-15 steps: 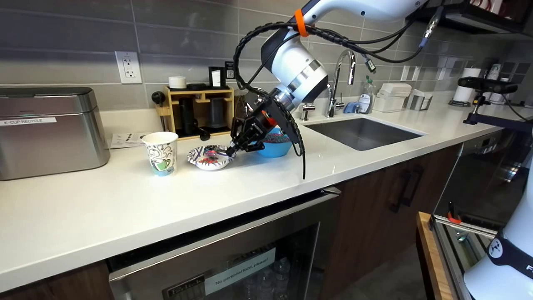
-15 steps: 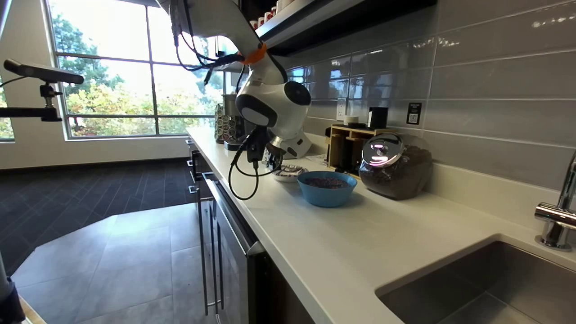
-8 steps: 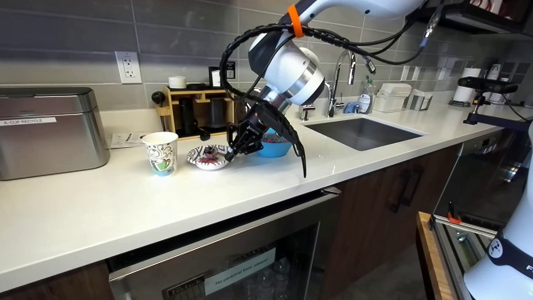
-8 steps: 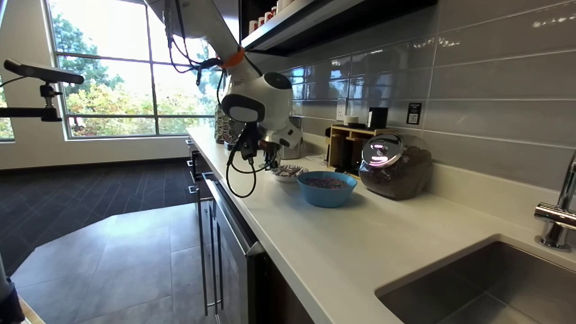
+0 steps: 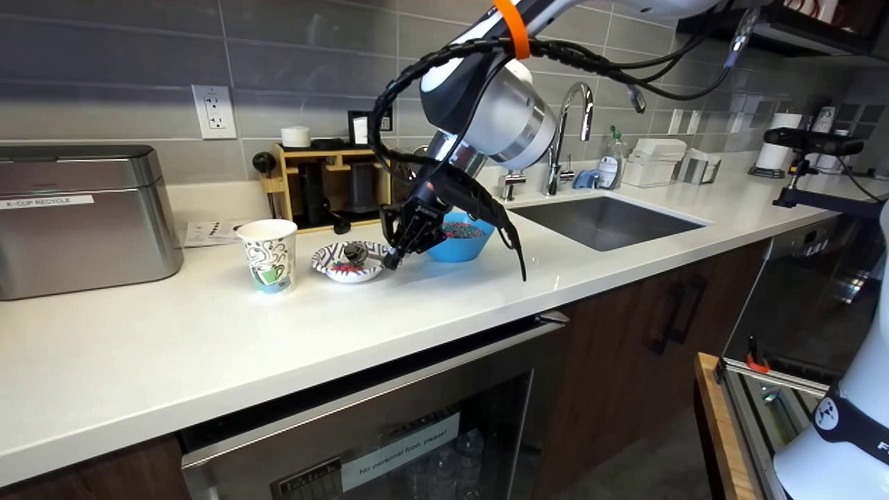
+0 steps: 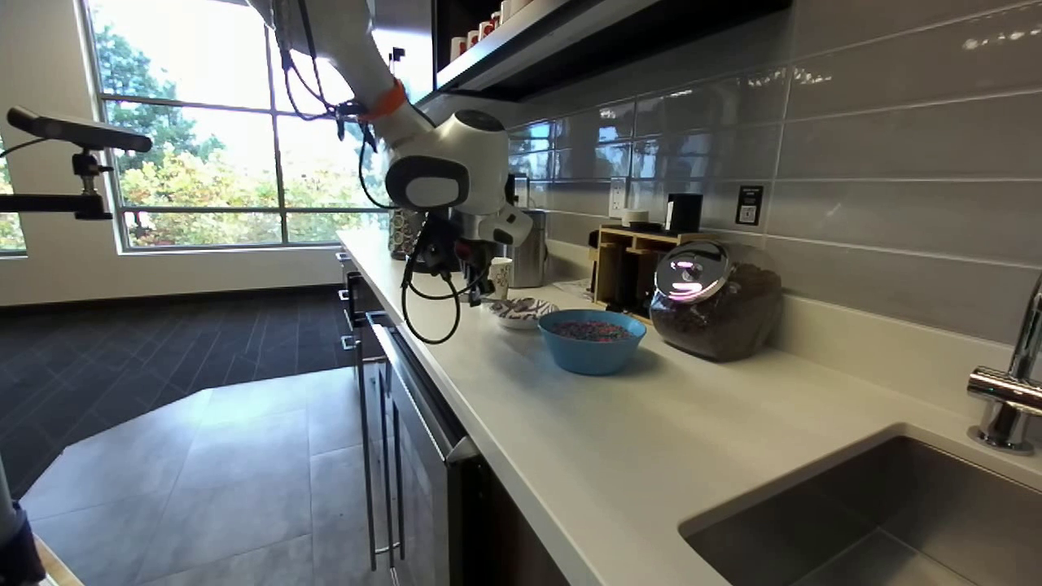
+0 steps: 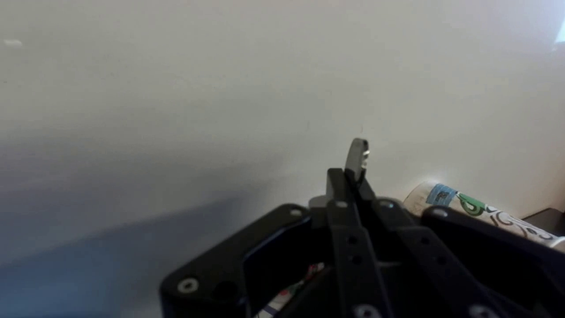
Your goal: Scoop up some cereal in the blue bowl and put it into the white one
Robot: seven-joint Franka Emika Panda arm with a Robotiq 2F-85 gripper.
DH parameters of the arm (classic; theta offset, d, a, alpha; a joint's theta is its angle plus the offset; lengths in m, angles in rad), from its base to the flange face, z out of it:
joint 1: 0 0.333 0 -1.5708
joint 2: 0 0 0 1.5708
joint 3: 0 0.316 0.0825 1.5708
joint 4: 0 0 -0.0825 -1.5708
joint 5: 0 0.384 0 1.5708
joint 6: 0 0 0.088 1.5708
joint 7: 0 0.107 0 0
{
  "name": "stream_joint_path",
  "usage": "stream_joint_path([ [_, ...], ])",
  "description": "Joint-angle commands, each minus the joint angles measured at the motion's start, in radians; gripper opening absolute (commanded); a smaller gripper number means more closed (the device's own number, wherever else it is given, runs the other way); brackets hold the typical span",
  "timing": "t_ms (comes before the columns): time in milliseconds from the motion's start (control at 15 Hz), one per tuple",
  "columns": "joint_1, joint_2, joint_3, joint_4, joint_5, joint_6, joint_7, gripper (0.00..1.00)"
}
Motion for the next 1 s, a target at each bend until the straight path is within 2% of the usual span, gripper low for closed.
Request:
stream_joint_path([
  [0, -0.009, -0.089, 0.009, -0.077, -0.122, 0.011, 0.088, 0.01],
  [200, -0.025, -0.139, 0.016, -0.095, -0.156, -0.022, 0.093, 0.01],
  [333, -0.040, -0.173, 0.019, -0.094, -0.108, -0.062, 0.080, 0.01],
  [467, -0.059, -0.234, 0.014, -0.098, -0.008, -0.125, 0.060, 0.01],
  [933, -0.149, -0.421, -0.125, -0.143, 0.212, -0.425, 0.060, 0.01],
])
